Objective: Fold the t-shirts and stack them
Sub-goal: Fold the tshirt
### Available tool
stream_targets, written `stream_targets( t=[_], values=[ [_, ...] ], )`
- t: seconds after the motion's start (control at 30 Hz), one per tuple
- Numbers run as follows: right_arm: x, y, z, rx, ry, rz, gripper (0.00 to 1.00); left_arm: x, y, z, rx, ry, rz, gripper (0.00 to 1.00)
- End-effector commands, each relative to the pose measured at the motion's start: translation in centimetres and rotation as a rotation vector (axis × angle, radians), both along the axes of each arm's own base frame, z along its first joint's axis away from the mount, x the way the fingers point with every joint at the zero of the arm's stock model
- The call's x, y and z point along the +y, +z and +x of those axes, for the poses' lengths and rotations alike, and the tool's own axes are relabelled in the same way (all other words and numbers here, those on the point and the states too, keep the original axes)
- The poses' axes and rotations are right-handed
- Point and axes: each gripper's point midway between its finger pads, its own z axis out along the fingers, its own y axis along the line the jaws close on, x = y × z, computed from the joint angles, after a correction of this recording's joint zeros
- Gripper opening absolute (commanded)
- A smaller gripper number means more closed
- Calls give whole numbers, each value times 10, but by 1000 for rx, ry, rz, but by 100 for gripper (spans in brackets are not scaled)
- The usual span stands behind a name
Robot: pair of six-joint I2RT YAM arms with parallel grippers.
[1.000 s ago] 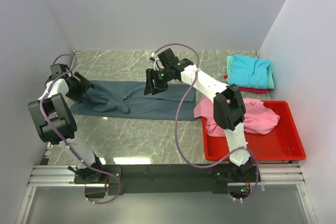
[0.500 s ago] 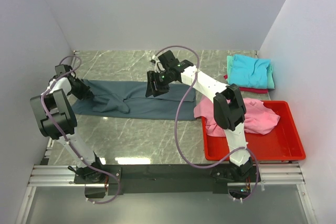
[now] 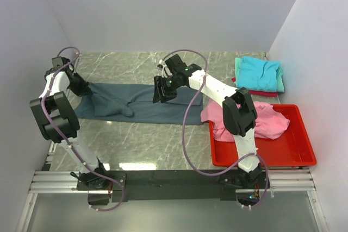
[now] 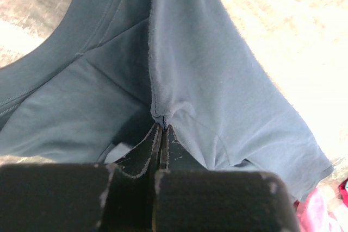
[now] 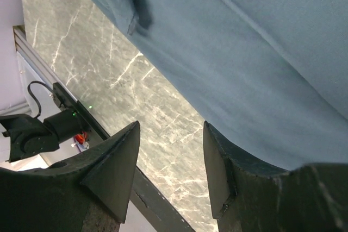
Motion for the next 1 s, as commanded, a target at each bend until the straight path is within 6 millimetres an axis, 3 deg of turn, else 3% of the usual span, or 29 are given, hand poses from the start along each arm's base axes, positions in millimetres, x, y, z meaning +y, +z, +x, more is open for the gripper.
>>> stream_targets(
  t=[0.0, 0.07, 0.17, 0.2, 0.27, 0.3, 0.37, 0.4, 0.53, 0.63, 0.97],
  values=[
    [2, 38, 1, -88, 16, 59, 57, 2, -2, -8, 54, -24, 19, 0],
    [3, 35, 1, -81, 19, 58, 57, 2, -8, -11, 76, -32, 14, 1],
    [5, 36, 1, -78, 25, 60, 57, 7, -13, -16, 102, -11, 49, 10],
    [5, 35, 0, -76, 28, 59, 57, 11, -13, -18, 103, 3, 69, 27],
    [5, 35, 1, -76, 30, 58, 57, 19, -8, -21, 87, 22, 124, 44],
    [5, 35, 1, -74, 29, 60, 57, 18, -7, -22, 79, 17, 129, 61],
    [5, 33, 0, -71, 30, 59, 57, 13, -4, -28, 57, 0, 124, 85],
    [6, 32, 0, -66, 32, 57, 57, 10, -5, -31, 57, -2, 114, 90],
    [7, 30, 0, -60, 37, 62, 57, -6, -25, -60, 96, -15, 82, 89],
    [8, 30, 0, -59, 40, 64, 57, -19, -35, -71, 104, -31, 39, 83],
    [9, 28, 1, -55, 43, 66, 57, -24, -36, -62, 74, -42, 35, 69]
  ],
)
